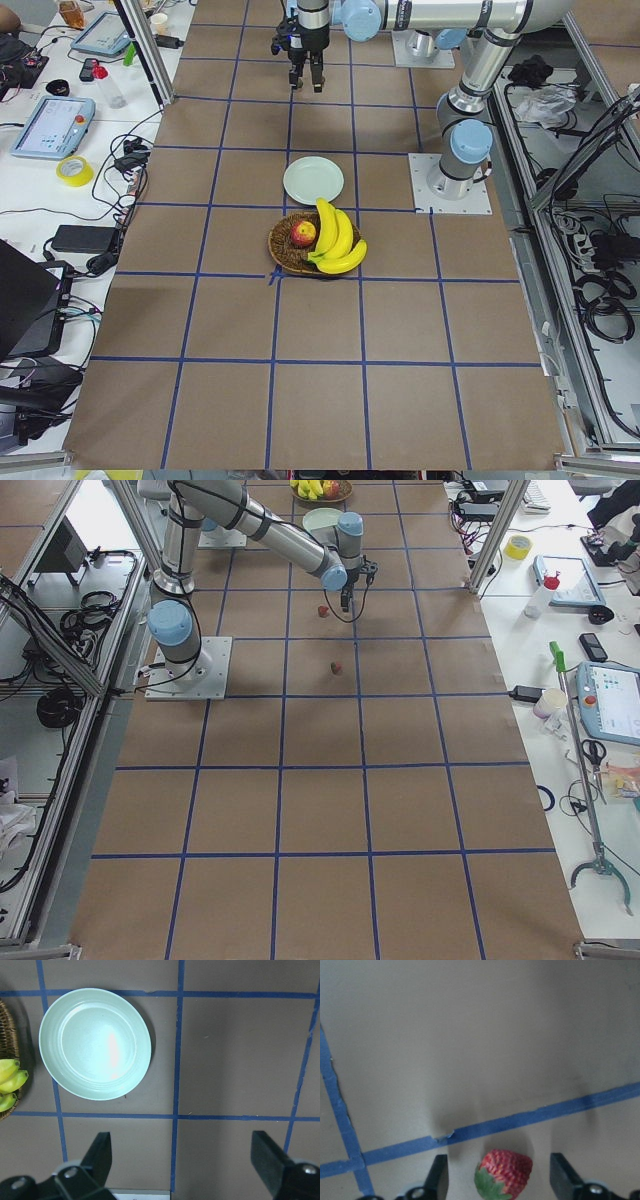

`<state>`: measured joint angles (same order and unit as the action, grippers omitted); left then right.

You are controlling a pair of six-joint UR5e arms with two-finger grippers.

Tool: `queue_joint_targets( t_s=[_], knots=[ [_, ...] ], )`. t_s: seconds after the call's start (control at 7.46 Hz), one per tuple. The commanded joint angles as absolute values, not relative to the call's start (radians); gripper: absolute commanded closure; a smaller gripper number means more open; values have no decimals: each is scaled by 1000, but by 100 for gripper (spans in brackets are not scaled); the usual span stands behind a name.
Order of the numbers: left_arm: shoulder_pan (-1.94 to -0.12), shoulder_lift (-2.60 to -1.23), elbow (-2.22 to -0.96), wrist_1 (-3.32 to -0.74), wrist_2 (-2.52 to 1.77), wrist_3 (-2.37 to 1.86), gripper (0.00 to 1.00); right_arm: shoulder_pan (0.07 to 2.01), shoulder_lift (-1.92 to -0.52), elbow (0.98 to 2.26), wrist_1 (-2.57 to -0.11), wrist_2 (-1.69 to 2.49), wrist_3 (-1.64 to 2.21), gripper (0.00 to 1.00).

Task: Collect all strawberries into plate
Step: 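Reach the right gripper down and grasp the strawberry farthest from the robot, then carry the strawberry toward the plate and release it on the table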

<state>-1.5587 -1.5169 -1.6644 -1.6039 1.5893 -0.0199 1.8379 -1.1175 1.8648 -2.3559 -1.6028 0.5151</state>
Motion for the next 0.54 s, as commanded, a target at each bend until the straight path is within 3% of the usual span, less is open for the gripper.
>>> queue_joint_targets(
  t_s=[0.0, 0.27, 0.4],
  knots=[
    [-1559, -1516, -1664, -1606, 1589, -20, 0, 1838, -1118, 1887, -2355, -1600, 518, 74],
    [-1559, -1517, -1664, -1606, 1591, -20, 0, 1832, -1124, 1862, -2353, -1600, 520, 97],
    [-1559, -1516, -1666, -1608, 1589, -20, 0, 1833, -1138, 1850, -2342, -1598, 525, 100]
  ],
)
